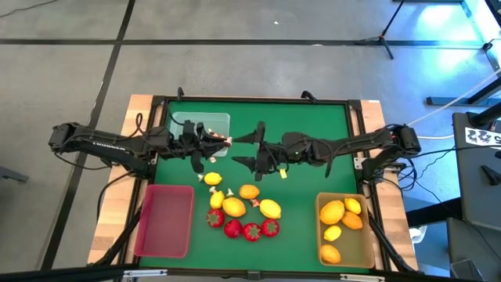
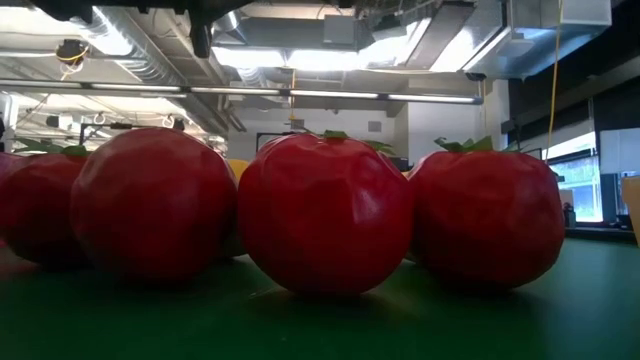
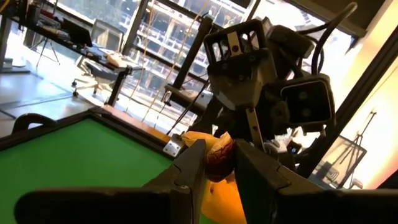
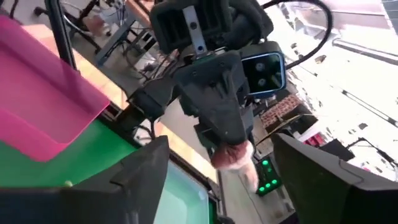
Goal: Sort produce into baskets
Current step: Put the brown mushroom into the transparent bin
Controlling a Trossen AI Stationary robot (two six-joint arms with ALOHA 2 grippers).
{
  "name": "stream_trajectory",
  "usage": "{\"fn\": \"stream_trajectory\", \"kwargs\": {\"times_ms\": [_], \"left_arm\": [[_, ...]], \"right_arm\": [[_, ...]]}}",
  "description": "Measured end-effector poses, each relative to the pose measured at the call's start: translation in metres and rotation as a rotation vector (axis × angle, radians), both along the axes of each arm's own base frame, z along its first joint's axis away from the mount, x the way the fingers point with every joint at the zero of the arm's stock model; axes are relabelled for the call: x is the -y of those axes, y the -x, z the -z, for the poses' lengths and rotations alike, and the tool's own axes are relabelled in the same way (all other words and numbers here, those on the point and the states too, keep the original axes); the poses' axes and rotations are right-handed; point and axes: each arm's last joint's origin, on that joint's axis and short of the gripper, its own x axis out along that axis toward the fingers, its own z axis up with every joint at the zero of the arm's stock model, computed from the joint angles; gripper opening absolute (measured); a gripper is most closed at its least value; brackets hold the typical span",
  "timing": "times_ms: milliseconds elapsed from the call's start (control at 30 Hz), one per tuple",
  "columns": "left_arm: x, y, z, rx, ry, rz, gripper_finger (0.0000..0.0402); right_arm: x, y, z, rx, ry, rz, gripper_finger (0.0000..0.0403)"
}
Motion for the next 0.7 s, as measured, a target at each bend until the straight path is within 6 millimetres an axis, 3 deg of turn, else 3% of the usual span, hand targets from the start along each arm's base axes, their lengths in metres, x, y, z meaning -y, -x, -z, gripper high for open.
{"fn": "stream_trajectory", "kwargs": {"times_ms": [233,700], "left_arm": [[0.000,0.000,-0.001,0.007,0.000,0.001,0.0077],[0.000,0.000,-0.001,0.007,0.002,0.002,0.0077]], "right_arm": [[0.001,-0.014,-0.003,-0.044,0.006,0.068,0.0297],[0.008,-0.016,-0.006,-0.042,0.004,0.044,0.0292]]}}
